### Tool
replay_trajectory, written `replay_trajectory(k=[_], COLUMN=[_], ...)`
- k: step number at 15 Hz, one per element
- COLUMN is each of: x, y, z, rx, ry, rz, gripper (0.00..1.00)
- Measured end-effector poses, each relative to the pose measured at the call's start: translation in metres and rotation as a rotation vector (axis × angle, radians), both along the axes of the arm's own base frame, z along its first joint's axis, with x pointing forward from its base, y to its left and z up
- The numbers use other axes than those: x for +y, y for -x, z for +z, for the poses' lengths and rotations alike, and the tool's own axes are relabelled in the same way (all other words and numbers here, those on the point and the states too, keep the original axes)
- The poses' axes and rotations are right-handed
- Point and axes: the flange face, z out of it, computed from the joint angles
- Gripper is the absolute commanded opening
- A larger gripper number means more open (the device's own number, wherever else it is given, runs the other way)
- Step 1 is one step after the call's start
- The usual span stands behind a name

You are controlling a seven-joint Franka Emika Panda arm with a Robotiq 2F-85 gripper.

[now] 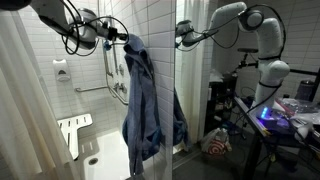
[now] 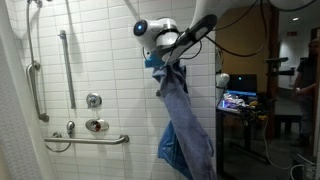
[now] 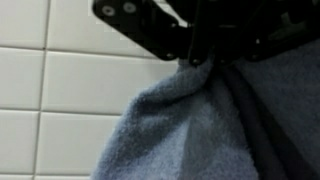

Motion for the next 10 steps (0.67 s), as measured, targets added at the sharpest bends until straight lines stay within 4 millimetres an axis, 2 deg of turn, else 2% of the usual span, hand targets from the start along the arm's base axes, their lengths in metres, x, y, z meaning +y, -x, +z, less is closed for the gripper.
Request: replay_trajectory(k=[6, 8, 10], x=[-0.028, -0.039, -0.042], y=[-0.049, -0.059, -0.062], z=[-0.031, -0.038, -0.035], rx=[0.025, 0.053, 0.062], ry=[0.002, -0.026, -0.058], rz=[-0.114, -0.135, -0.152], gripper=[0.01, 0.01, 0.01])
